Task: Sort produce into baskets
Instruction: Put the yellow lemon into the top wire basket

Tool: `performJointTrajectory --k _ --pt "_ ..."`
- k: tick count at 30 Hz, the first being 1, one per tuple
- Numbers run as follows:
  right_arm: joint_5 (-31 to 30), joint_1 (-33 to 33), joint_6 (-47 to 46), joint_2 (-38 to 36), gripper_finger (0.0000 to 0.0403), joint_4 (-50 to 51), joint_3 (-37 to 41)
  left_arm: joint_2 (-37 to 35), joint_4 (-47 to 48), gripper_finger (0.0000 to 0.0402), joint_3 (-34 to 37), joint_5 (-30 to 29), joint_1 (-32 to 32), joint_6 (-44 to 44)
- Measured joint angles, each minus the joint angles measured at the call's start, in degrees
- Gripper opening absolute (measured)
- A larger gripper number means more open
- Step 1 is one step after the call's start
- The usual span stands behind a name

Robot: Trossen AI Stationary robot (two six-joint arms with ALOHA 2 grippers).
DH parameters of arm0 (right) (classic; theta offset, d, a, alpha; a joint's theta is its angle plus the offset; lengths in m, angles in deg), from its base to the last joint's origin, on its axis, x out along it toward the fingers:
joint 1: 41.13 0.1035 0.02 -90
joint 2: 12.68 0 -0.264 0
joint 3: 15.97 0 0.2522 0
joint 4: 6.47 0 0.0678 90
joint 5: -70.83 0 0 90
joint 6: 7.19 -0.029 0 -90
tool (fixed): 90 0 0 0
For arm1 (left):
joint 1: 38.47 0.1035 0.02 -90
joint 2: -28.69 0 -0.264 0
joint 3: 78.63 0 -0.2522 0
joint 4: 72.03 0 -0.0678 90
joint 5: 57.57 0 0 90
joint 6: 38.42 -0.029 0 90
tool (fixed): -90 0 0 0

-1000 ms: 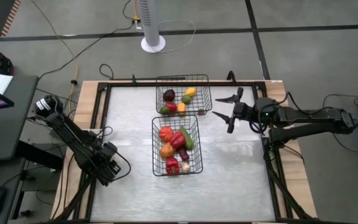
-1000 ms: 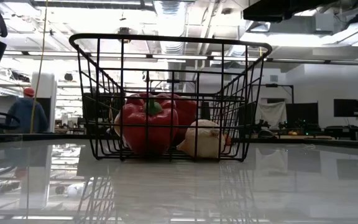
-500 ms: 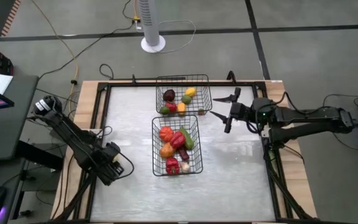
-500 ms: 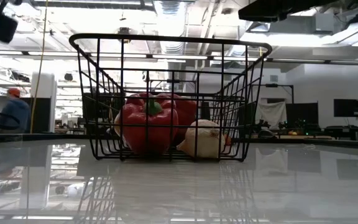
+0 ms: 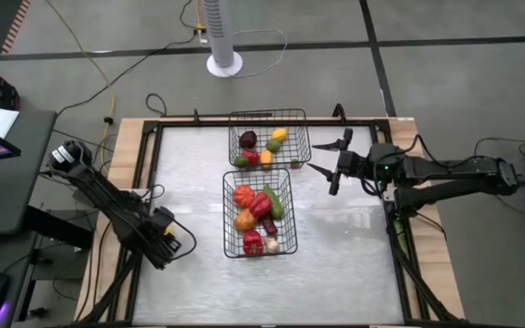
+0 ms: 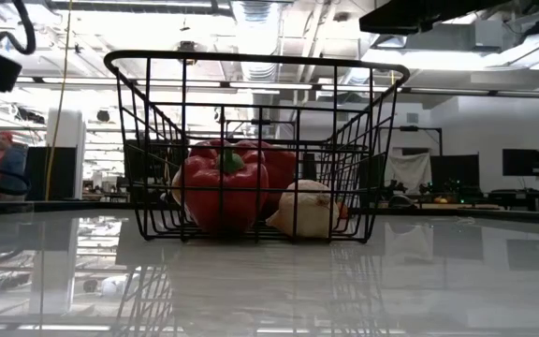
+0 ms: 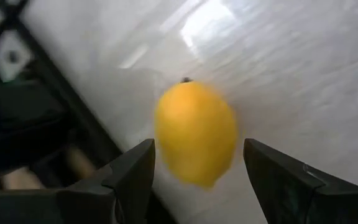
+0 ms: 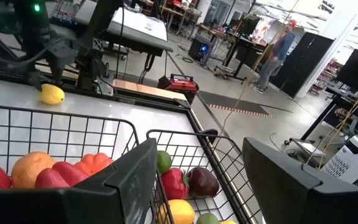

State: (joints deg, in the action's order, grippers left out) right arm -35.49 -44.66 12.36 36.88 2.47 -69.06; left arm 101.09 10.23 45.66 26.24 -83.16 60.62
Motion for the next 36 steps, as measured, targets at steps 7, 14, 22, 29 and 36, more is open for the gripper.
performJointTrajectory --k 7,14,22,29,36 --pt "0.0 0.0 0.0 0.0 0.0265 -0.4 0.0 0.0 -5.2 0.0234 4.9 2.6 0.0 1.7" --pt "0.0 0.0 -0.1 0.0 0.0265 -0.3 0.0 -0.1 -7.6 0.023 6.5 3.2 0.0 0.3" --pt "0.0 0.0 0.0 0.0 0.0265 -0.4 0.0 0.0 -7.9 0.0177 3.9 -2.7 0.1 -2.4" --pt "0.0 0.0 0.0 0.0 0.0265 -0.6 0.0 0.0 -7.8 0.0177 -4.0 -21.2 3.5 -10.3" --pt "0.0 0.0 -0.2 0.0 0.0265 -0.9 0.0 -0.1 -14.2 0.0182 -10.1 -41.6 15.3 -31.2"
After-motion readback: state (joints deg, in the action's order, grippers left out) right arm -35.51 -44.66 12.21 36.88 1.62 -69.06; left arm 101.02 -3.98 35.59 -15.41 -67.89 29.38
